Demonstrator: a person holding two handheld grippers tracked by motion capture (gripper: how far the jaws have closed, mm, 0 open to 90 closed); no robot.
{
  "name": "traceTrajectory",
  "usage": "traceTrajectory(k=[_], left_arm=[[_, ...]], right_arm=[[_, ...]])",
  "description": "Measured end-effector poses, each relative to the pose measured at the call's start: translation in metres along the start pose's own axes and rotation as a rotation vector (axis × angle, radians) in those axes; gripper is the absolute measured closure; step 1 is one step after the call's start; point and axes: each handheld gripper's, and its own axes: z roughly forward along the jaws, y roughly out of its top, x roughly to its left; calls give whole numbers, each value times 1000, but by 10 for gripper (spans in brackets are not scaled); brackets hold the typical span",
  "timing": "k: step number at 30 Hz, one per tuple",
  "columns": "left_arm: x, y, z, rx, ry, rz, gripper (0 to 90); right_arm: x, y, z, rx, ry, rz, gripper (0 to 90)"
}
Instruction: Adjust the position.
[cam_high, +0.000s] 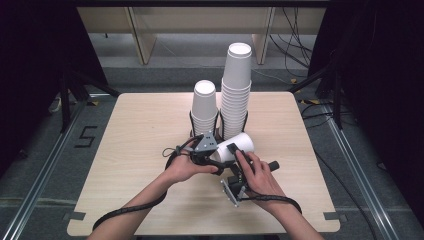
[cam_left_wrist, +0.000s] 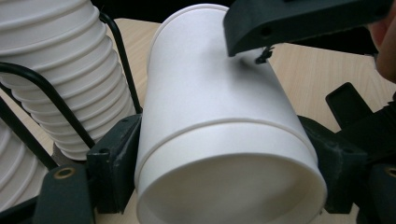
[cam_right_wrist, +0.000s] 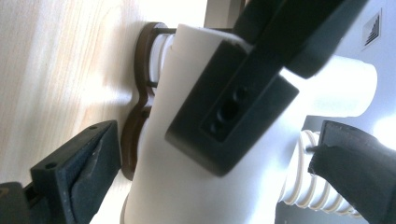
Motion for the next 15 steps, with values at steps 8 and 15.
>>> traceTrajectory(k=[8,15], left_arm=[[4,-4,-4,-21,19,0,223],[9,-11,-10,-46,38,-26,222]], right_arm=[[2,-5,-9,12,-23,82,26],[2,-17,-18,66,-4,114,31]])
